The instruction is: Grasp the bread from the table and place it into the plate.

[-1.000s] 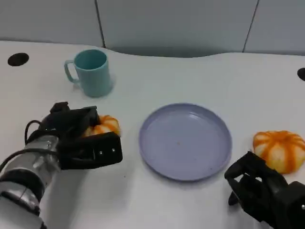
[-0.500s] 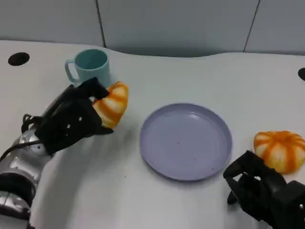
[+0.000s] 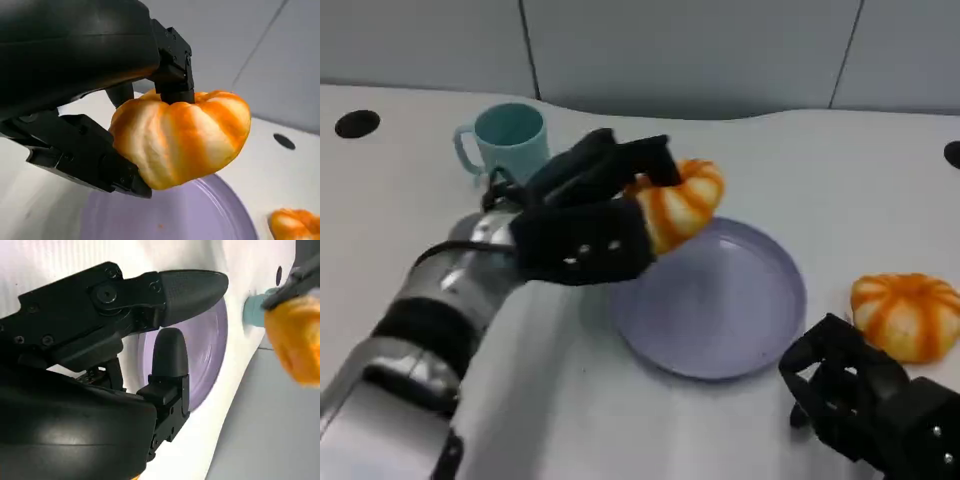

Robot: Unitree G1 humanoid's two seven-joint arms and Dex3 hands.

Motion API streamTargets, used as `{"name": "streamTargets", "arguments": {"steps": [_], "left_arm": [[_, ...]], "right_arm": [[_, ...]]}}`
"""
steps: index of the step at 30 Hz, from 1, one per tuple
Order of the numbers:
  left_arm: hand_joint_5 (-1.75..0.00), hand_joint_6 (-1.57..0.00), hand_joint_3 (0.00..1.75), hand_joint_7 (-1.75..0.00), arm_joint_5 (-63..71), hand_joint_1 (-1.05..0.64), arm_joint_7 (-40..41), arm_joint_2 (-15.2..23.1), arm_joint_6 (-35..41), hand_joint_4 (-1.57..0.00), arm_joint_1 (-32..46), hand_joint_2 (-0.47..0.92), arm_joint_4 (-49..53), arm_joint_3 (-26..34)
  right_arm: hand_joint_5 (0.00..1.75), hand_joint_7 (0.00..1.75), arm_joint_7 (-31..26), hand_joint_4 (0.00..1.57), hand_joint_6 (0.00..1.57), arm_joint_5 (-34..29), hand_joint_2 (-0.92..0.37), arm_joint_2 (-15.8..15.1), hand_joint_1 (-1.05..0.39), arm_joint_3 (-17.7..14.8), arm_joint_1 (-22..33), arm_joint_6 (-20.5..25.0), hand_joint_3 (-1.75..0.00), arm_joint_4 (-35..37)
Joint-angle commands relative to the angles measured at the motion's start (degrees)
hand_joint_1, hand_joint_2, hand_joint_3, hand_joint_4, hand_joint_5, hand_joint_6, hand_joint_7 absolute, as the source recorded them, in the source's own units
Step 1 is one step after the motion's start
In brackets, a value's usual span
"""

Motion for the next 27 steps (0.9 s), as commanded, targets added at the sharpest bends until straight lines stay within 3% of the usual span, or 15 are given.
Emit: {"name": "streamTargets", "arguments": {"steps": [1, 6, 12, 13, 14, 16, 17, 19, 21, 27], "left_arm": [[-1.75, -0.64, 0.10, -1.75, 4.4, -0.18, 3.9, -1.9, 3.2, -0.88, -2.4, 0.86, 4.1, -3.5], [-1.75, -0.61, 0.10, -1.75, 7.1, -0.20, 7.2, -4.3, 6.6, -0.85, -3.5, 0.85, 7.5, -5.7], [-1.75, -0.37, 0.06, -1.74, 8.7, -0.36, 5.8, -5.2, 8.9, -0.58, -4.7, 0.87, 8.9, -7.8], [-1.65, -0.33, 0.05, -1.61, 9.4, -0.41, 4.2, -5.1, 8.7, -0.48, -5.2, 0.87, 9.0, -8.8], [-1.36, -0.34, 0.03, -1.20, 10.0, -0.50, 3.0, -4.9, 8.2, -0.35, -5.5, 0.88, 9.1, -9.6], [-0.87, -0.42, 0.01, -0.53, 10.6, -0.60, 1.8, -4.7, 7.4, -0.24, -5.9, 0.90, 9.1, -10.5], [-0.75, -0.44, 0.00, -0.38, 10.9, -0.63, 2.0, -4.5, 6.3, -0.23, -5.8, 0.91, 9.0, -10.9], [-0.48, -0.33, 0.03, -0.13, 11.1, -0.73, 2.1, -4.2, 4.6, -0.12, -5.7, 0.92, 8.8, -11.5], [-0.36, -0.24, 0.08, -0.04, 11.1, -0.80, 1.9, -4.2, 4.1, -0.03, -5.7, 0.92, 8.8, -11.9], [-0.10, -0.13, 0.15, -0.01, 10.1, -0.91, 0.1, -4.2, 3.3, 0.00, -6.2, 0.92, 9.3, -11.3]], "right_arm": [[1.75, 1.75, -0.7, 0.55, 0.37, 0.0, -0.92, -0.3, -0.28, -0.3, 0.2, 0.3, -0.36, -0.3], [1.75, 1.75, -0.9, 0.53, 0.37, 0.7, -0.92, 0.6, -0.26, -0.3, -0.1, 0.5, -0.35, 0.0], [1.75, 1.75, -0.7, 0.59, 0.39, 0.9, -0.92, 0.8, -0.28, -0.4, -0.1, 1.3, -0.35, -0.2], [1.75, 1.75, -0.7, 0.59, 0.39, 1.1, -0.92, 0.9, -0.28, -0.4, 0.0, 1.2, -0.35, -0.3], [1.75, 1.75, -0.6, 0.60, 0.39, 1.2, -0.92, 1.0, -0.28, -0.4, 0.1, 1.0, -0.35, -0.2], [1.75, 1.75, -0.6, 0.60, 0.39, 1.3, -0.92, 1.1, -0.27, -0.3, 0.1, 1.0, -0.36, -0.2], [1.75, 1.75, -0.6, 0.60, 0.39, 1.4, -0.92, 1.1, -0.27, -0.3, 0.1, 0.8, -0.36, -0.1], [1.75, 1.75, -0.6, 0.58, 0.39, 1.6, -0.92, 1.2, -0.26, -0.4, 0.1, 0.5, -0.35, 0.1], [1.75, 1.75, -0.6, 0.58, 0.39, 1.3, -0.92, 1.0, -0.27, -0.3, 0.1, 0.0, -0.35, 0.3], [1.75, 1.75, -0.8, 0.58, 0.39, 1.1, -0.92, 1.1, -0.27, -0.2, 0.0, 0.6, -0.35, 0.0]]}}
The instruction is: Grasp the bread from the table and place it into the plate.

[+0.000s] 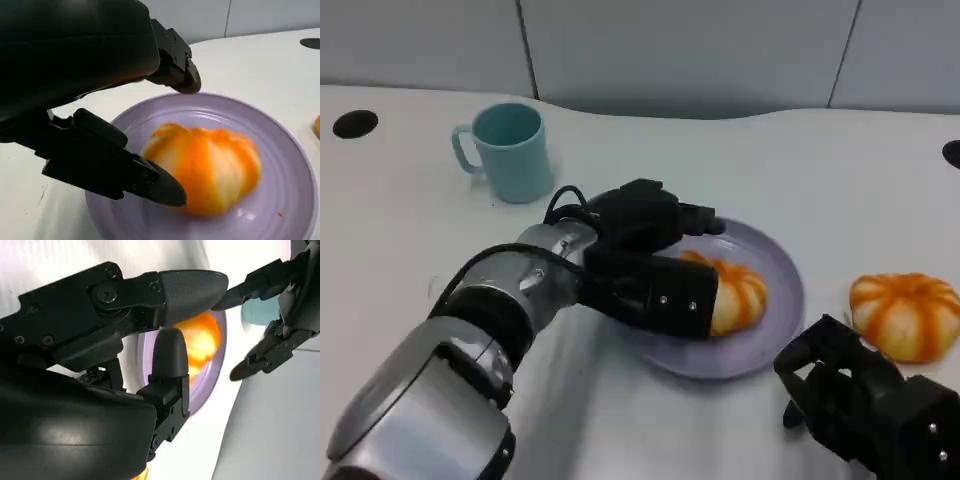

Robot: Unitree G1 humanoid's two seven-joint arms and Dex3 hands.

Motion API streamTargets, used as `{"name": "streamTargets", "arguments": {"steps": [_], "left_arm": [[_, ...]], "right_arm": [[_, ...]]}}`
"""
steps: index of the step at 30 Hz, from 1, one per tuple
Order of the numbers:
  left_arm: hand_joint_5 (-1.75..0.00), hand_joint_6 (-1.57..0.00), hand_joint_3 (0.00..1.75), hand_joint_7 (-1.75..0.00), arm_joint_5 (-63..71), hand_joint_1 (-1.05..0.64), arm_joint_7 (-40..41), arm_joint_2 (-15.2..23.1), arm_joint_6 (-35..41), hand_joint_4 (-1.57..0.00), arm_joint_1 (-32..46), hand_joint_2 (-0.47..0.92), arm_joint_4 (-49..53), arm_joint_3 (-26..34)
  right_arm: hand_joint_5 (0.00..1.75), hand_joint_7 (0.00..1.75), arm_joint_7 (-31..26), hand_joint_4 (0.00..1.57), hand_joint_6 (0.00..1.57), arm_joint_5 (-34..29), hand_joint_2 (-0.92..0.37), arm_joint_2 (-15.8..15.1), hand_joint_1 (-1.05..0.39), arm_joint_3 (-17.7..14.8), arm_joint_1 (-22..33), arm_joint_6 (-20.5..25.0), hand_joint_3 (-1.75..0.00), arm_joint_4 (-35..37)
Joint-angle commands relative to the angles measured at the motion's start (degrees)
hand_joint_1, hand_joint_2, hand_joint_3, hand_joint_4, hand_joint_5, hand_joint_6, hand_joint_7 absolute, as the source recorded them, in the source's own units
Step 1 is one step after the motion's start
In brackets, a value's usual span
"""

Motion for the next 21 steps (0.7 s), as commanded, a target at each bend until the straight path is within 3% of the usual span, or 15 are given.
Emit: {"name": "streamTargets", "arguments": {"steps": [1, 12, 16, 19, 21], "left_arm": [[-0.07, -0.12, 0.16, -0.01, -1.0, -0.92, -2.7, 0.9, -0.5, 0.00, -1.9, 0.92, 0.4, 0.8], [-0.06, -0.16, 0.11, -0.03, -9.1, -0.84, -9.1, 4.9, -4.6, -0.04, 0.0, 0.92, -2.1, 8.2], [-0.09, -0.18, 0.10, -0.04, -22.6, -0.77, -17.7, 7.6, -10.6, -0.08, 6.2, 0.92, -5.4, 18.6], [-0.10, -0.20, 0.07, -0.04, -28.7, -0.72, -23.2, 7.6, -10.4, -0.10, 8.5, 0.92, -7.0, 22.7], [-0.13, -0.23, 0.10, -0.05, -39.2, -0.73, -31.0, 7.8, -7.9, -0.15, 14.6, 0.92, -12.3, 29.1]], "right_arm": [[1.75, 1.75, -0.3, 0.58, 0.39, 0.4, -0.92, -0.2, -0.27, -0.4, 0.0, -0.1, -0.35, 0.0], [1.75, 1.75, 0.0, 0.58, 0.38, 0.6, -0.92, -0.6, -0.28, -0.7, -0.2, -1.0, -0.36, 0.9], [1.75, 1.75, 0.1, 0.57, 0.38, 0.3, -0.92, -1.0, -0.25, -0.8, -0.5, -0.9, -0.36, 0.9], [1.75, 1.75, 0.0, 0.57, 0.38, 0.3, -0.92, -1.1, -0.25, -0.8, -0.5, -1.4, -0.36, 1.1], [1.75, 1.75, 0.4, 0.55, 0.38, 0.6, -0.92, -1.4, -0.26, -0.9, -0.9, -1.5, -0.36, 1.6]]}}
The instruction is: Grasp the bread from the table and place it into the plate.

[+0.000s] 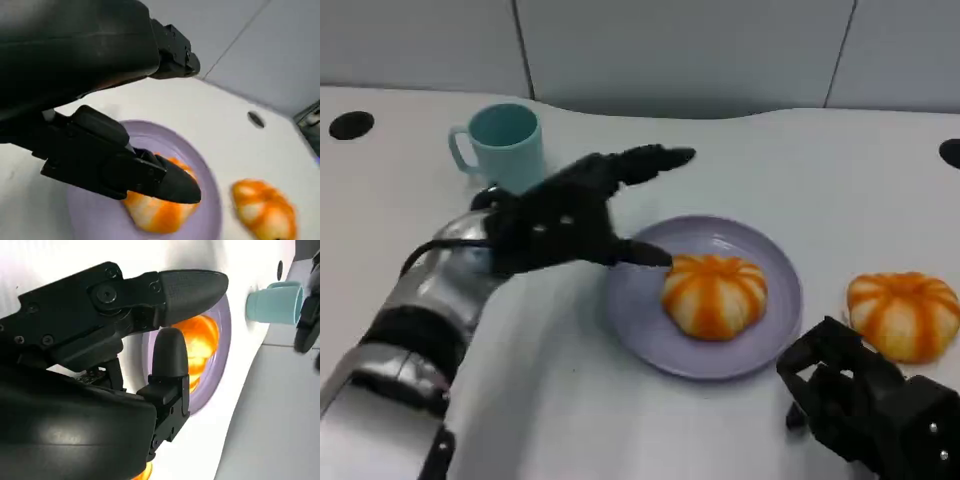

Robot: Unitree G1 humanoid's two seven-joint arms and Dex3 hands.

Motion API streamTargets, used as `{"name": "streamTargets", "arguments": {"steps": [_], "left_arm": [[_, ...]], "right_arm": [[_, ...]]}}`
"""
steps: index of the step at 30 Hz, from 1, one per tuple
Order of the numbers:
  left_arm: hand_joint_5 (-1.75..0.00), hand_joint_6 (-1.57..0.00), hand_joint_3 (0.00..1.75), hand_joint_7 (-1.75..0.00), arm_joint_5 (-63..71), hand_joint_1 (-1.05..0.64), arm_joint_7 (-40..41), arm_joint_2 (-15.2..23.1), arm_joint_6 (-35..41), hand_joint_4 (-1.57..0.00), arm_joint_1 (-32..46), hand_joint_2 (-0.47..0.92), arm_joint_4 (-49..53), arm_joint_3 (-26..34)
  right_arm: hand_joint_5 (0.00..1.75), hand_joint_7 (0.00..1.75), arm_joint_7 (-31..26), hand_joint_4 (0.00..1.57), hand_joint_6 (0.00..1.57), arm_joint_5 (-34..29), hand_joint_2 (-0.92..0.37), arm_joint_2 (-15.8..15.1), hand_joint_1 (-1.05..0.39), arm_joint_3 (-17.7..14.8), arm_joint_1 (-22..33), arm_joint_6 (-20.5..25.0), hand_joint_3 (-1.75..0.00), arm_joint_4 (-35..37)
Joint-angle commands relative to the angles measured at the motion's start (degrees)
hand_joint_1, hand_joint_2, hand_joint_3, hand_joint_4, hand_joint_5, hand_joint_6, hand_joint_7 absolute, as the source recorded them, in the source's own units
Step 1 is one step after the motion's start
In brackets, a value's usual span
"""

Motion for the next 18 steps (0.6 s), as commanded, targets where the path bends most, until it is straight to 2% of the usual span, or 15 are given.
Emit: {"name": "streamTargets", "arguments": {"steps": [1, 5, 6, 7, 8, 11, 12, 13, 14, 15, 17, 18], "left_arm": [[-0.16, -0.26, 0.14, -0.06, -16.6, -0.75, -13.0, 1.3, 3.7, -0.21, 9.7, 0.92, -9.0, 10.4], [-0.19, -0.29, 0.17, -0.06, -20.1, -0.77, -16.4, 1.6, 7.5, -0.24, 12.9, 0.92, -14.6, 12.2], [-0.19, -0.29, 0.18, -0.06, -25.9, -0.77, -18.4, 1.6, 13.3, -0.24, 17.9, 0.92, -19.5, 15.2], [-0.27, -0.39, 0.17, -0.10, -30.6, -0.72, -19.2, 1.5, 18.4, -0.38, 22.7, 0.92, -24.4, 17.6], [-0.32, -0.44, 0.17, -0.12, -33.9, -0.70, -19.5, 1.4, 22.5, -0.45, 26.2, 0.92, -28.4, 19.3], [-0.37, -0.49, 0.16, -0.13, -36.4, -0.68, -18.6, 1.5, 28.7, -0.51, 30.1, 0.92, -35.5, 20.1], [-0.37, -0.49, 0.16, -0.13, -37.0, -0.68, -17.1, 1.3, 31.4, -0.51, 33.5, 0.92, -38.9, 20.6], [-0.60, -0.58, 0.14, -0.17, -37.5, -0.62, -15.5, 1.1, 33.6, -0.52, 36.5, 0.92, -42.0, 21.1], [-0.93, -0.65, 0.13, -0.22, -37.8, -0.57, -14.4, 0.9, 35.2, -0.48, 39.2, 0.92, -44.5, 21.6], [-1.12, -0.67, 0.13, -0.28, -38.1, -0.54, -13.7, 0.9, 36.4, -0.45, 41.0, 0.92, -46.4, 21.9], [-1.35, -0.69, 0.13, -0.37, -37.6, -0.51, -12.5, 1.5, 37.9, -0.41, 43.1, 0.92, -49.0, 22.2], [-1.53, -0.61, 0.14, -0.66, -38.4, -0.48, -11.5, 1.8, 40.3, -0.35, 44.3, 0.92, -50.3, 22.9]], "right_arm": [[1.75, 1.75, 0.4, 0.55, 0.38, 0.8, -0.92, -1.0, -0.26, -0.8, -0.7, -1.1, -0.36, 0.6], [1.75, 1.75, 0.6, 0.55, 0.38, 0.8, -0.92, -1.0, -0.26, -0.9, -0.8, -1.1, -0.36, 0.7], [1.75, 1.75, 0.7, 0.55, 0.38, 0.9, -0.92, -1.0, -0.26, -0.9, -0.7, -1.0, -0.36, 0.5], [1.75, 1.75, 0.8, 0.55, 0.38, 0.9, -0.92, -1.1, -0.25, -0.8, -0.5, -0.9, -0.36, 0.2], [1.75, 1.75, 0.9, 0.56, 0.38, 0.8, -0.92, -1.2, -0.24, -0.8, -0.5, -0.9, -0.36, 0.1], [1.75, 1.75, 0.9, 0.56, 0.38, 0.7, -0.92, -1.3, -0.24, -0.8, -0.4, -0.9, -0.36, -0.1], [1.75, 1.75, 0.9, 0.56, 0.39, 0.9, -0.92, -1.1, -0.24, -0.9, -0.4, -0.8, -0.36, 0.0], [1.75, 1.75, 0.8, 0.56, 0.38, 1.0, -0.92, -1.0, -0.24, -0.9, -0.3, -0.7, -0.36, -0.1], [1.75, 1.75, 0.8, 0.56, 0.38, 1.0, -0.92, -0.9, -0.24, -0.9, -0.4, -0.5, -0.35, -0.1], [1.75, 1.75, 0.8, 0.56, 0.38, 1.0, -0.92, -0.9, -0.24, -0.8, -0.4, -0.4, -0.35, -0.1], [1.75, 1.75, 0.8, 0.56, 0.38, 0.8, -0.92, -1.0, -0.25, -0.8, -0.5, -0.5, -0.34, 0.0], [1.75, 1.75, 0.7, 0.56, 0.38, 0.7, -0.92, -1.0, -0.25, -0.8, -0.6, -0.7, -0.34, 0.2]]}}
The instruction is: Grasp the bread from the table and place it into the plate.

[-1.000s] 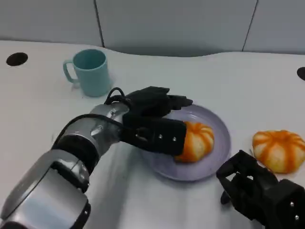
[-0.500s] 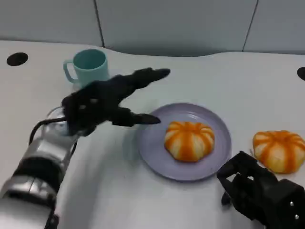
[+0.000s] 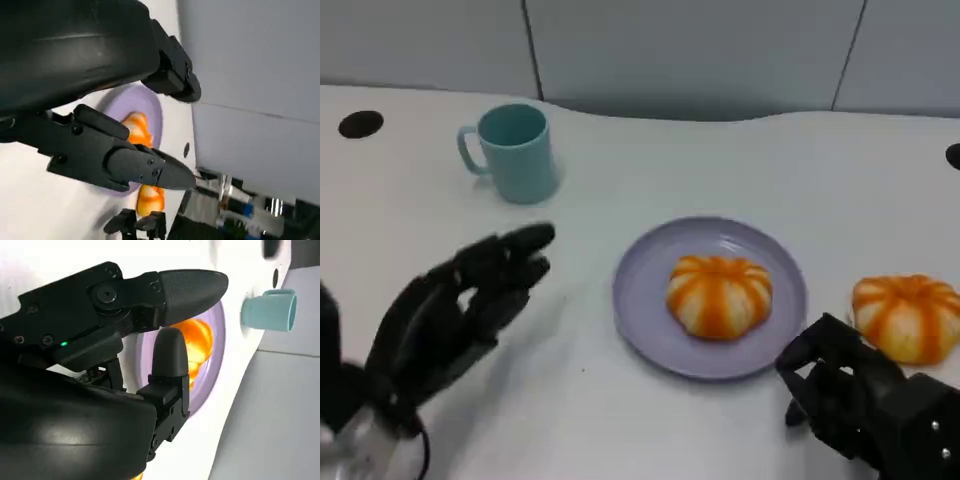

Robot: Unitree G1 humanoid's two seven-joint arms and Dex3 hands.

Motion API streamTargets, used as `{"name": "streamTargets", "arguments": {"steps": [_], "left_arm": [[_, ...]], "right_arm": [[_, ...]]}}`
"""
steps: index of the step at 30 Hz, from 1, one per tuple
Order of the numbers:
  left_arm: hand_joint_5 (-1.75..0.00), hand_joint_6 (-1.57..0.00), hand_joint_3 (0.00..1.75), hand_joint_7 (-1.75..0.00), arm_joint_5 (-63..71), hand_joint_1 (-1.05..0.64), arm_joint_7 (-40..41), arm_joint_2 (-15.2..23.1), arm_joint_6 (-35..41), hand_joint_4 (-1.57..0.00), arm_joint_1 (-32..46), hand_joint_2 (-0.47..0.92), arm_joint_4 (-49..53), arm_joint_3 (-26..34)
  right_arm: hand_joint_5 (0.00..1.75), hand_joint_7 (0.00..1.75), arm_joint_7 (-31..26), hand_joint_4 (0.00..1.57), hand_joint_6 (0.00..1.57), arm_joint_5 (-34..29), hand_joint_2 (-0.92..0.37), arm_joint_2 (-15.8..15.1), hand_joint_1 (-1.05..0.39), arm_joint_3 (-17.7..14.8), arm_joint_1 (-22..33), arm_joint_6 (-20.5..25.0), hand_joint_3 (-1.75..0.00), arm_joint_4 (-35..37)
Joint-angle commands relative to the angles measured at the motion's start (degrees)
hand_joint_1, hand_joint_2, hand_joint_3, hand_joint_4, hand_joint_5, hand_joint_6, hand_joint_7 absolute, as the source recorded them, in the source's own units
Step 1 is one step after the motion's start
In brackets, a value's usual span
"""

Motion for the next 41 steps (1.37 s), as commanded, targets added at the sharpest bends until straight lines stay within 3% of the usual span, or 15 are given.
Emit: {"name": "streamTargets", "arguments": {"steps": [1, 3, 4, 7, 12, 19, 41], "left_arm": [[-1.66, -0.54, 0.10, -1.00, -1.4, -0.43, 3.7, 1.4, 6.1, -0.37, 4.7, 0.92, -6.1, 2.3], [-1.72, -0.50, 0.08, -1.18, -2.5, -0.40, 4.2, 1.8, 9.4, -0.38, 6.1, 0.92, -7.5, 3.2], [-1.74, -0.47, 0.05, -1.37, -2.4, -0.38, 4.3, 2.1, 10.3, -0.44, 6.9, 0.92, -7.9, 3.5], [-1.75, -0.37, 0.02, -1.60, -0.4, -0.38, 5.3, 2.4, 9.9, -0.44, 8.9, 0.92, -8.3, 3.1], [-1.75, -0.37, 0.01, -1.65, 2.6, -0.29, 6.9, 1.7, 8.6, -0.49, 9.6, 0.92, -7.3, 2.2], [-1.75, -0.44, 0.01, -1.74, 4.2, -0.21, 7.4, 1.1, 8.5, -0.59, 8.7, 0.91, -4.2, 0.8], [-1.75, -0.43, 0.02, -1.74, 4.9, -0.29, 7.6, 1.0, 5.7, -0.58, 6.4, 0.91, 0.5, 1.0]], "right_arm": [[1.75, 1.75, -0.2, 0.57, 0.38, 0.5, -0.92, -0.7, -0.27, -0.7, -0.1, -0.2, -0.34, -0.1], [1.75, 1.75, -0.2, 0.57, 0.38, 0.4, -0.92, -0.8, -0.27, -0.7, 0.0, -0.1, -0.34, -0.3], [1.75, 1.75, -0.1, 0.57, 0.38, 0.3, -0.92, -0.9, -0.26, -0.7, 0.1, 0.0, -0.34, -0.5], [1.75, 1.75, 0.0, 0.57, 0.38, 0.2, -0.92, -1.3, -0.26, -0.8, 0.2, -0.3, -0.34, -0.4], [1.75, 1.74, 0.4, 0.55, 0.37, 1.0, -0.92, -1.7, -0.24, -1.2, 0.4, -0.1, -0.34, -0.6], [1.75, 1.75, 1.5, 0.59, 0.39, 1.9, -0.92, -2.9, -0.24, -2.4, -0.4, -3.8, -0.35, 2.1], [1.75, 1.75, 2.2, 0.57, 0.39, 2.8, -0.92, -3.2, -0.24, -3.1, -1.6, -5.5, -0.34, 4.8]]}}
